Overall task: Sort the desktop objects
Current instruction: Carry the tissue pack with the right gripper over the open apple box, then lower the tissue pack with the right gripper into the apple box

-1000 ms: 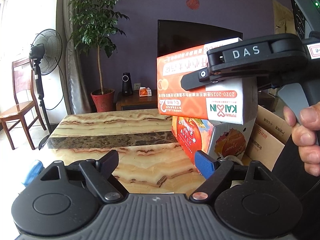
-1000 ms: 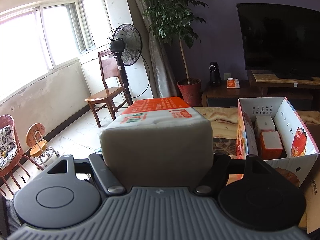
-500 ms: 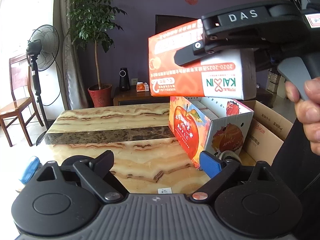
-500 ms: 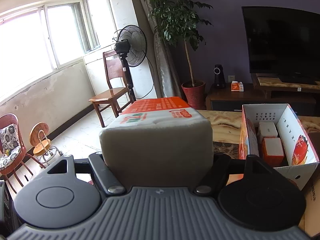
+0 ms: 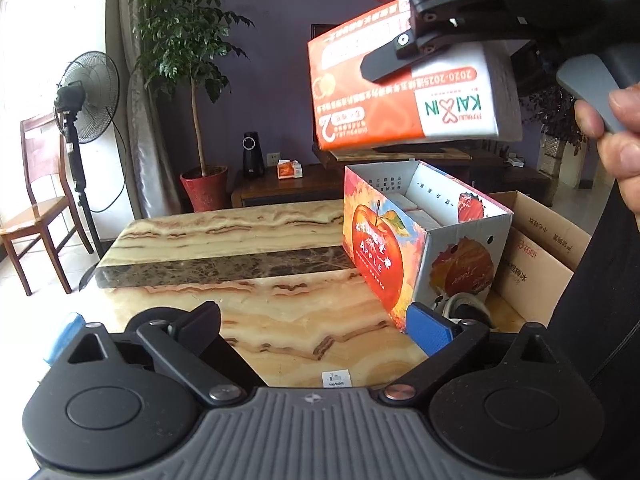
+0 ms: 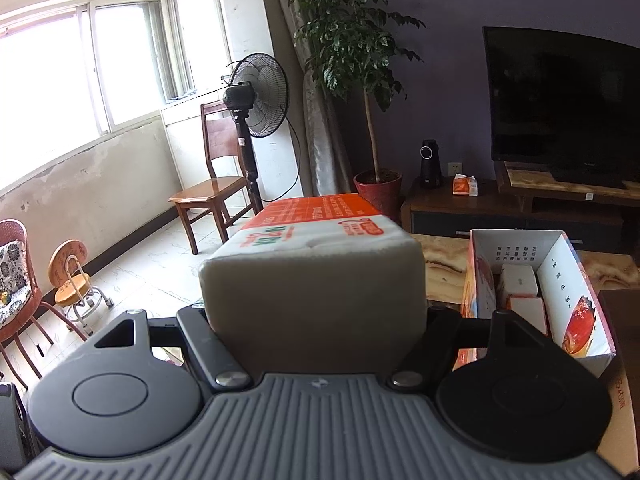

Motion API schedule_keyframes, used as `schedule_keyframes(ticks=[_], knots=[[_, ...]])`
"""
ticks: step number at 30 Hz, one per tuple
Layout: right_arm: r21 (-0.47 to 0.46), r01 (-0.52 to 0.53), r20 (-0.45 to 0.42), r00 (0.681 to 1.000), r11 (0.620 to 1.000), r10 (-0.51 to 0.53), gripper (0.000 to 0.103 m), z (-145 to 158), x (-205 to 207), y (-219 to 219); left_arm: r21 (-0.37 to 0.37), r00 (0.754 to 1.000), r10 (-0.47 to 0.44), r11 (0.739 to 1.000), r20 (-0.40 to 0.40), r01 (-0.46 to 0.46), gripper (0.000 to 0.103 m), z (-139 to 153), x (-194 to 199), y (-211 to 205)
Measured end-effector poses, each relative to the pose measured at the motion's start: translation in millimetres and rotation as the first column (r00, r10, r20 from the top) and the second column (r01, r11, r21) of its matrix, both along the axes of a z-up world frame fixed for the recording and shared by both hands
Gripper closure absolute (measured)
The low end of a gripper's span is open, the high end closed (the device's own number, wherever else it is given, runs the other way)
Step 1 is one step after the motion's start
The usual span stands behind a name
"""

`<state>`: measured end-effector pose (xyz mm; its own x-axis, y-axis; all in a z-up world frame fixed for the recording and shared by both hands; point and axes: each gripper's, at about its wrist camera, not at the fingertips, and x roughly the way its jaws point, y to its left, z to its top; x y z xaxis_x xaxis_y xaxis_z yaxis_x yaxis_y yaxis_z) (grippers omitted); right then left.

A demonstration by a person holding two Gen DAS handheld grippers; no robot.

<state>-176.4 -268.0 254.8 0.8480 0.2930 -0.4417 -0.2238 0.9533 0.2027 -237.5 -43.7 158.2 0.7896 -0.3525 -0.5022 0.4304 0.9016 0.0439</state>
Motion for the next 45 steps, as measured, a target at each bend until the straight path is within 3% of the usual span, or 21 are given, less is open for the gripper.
schedule_keyframes(ticks=[9,13,21,30,33,38,45], knots=[[-0.008,-0.005,-0.017,1.0,1.0,0.004,0.028,5,11,-5,-0.038,1.0,0.0,0.999,-0.03,-0.001,0.001,-1,7,6],[-0.012,-0.018,-0.042,0.999,1.0,0.017,0.028,13,28,-9,-0.036,1.0,-0.006,0.999,-0.002,0.006,0.001,-1,8,8],[-0.051,-0.037,-0.075,0.997,0.998,0.033,0.028,30,69,-19,-0.018,0.999,-0.005,1.0,-0.053,0.004,0.001,-13,33,13],[-0.127,0.039,-0.13,0.99,0.991,-0.055,0.028,64,123,-76,-0.021,0.998,-0.043,0.999,-0.049,0.042,0.001,-16,73,11],[-0.128,0.077,-0.207,0.973,0.989,-0.103,0.028,50,142,-104,-0.015,0.998,-0.056,0.998,-0.04,0.055,0.001,-17,90,6],[-0.122,0.134,-0.342,0.924,0.984,-0.168,0.029,-2,173,-142,-0.018,0.997,-0.055,0.998,-0.055,0.054,0.001,-24,122,-8],[-0.167,0.143,-0.471,0.858,0.976,-0.206,0.029,-66,202,-164,-0.017,0.992,-0.102,0.995,-0.068,0.101,0.001,-36,162,-29]])
